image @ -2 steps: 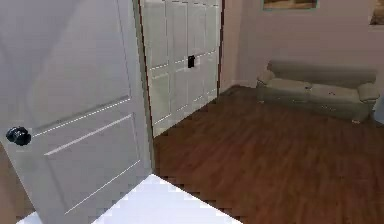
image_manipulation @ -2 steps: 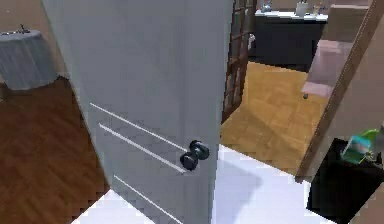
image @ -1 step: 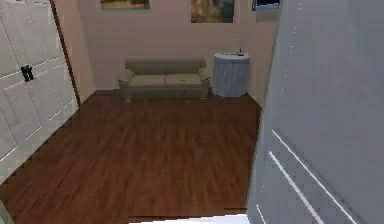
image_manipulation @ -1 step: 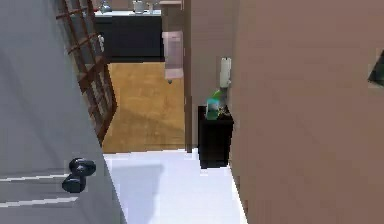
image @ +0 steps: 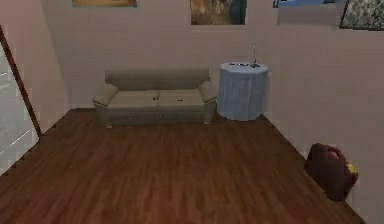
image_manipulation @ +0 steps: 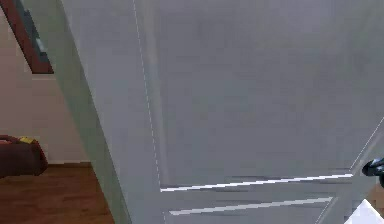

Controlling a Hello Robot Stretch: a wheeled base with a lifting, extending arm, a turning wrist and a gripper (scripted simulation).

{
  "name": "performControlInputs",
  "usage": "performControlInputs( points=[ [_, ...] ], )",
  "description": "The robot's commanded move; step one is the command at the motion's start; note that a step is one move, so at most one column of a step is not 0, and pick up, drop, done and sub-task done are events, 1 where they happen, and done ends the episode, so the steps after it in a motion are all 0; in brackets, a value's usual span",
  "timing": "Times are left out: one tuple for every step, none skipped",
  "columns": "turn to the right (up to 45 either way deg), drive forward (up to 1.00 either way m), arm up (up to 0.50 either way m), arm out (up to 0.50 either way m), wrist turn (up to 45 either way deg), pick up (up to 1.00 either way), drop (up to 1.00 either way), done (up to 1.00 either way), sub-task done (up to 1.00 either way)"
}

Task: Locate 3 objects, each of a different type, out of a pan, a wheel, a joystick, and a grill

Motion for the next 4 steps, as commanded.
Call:
performControlInputs(
  points=[
    [0.0,0.30,0.00,0.00,0.0,0.00,0.00,0.00,0.00],
    [12.0,0.00,0.00,0.00,0.0,0.00,0.00,0.00,0.00],
    [0.0,1.00,0.00,0.00,0.0,0.00,0.00,0.00,0.00],
    [0.0,0.95,0.00,0.00,0.0,0.00,0.00,0.00,0.00]
  ],
)
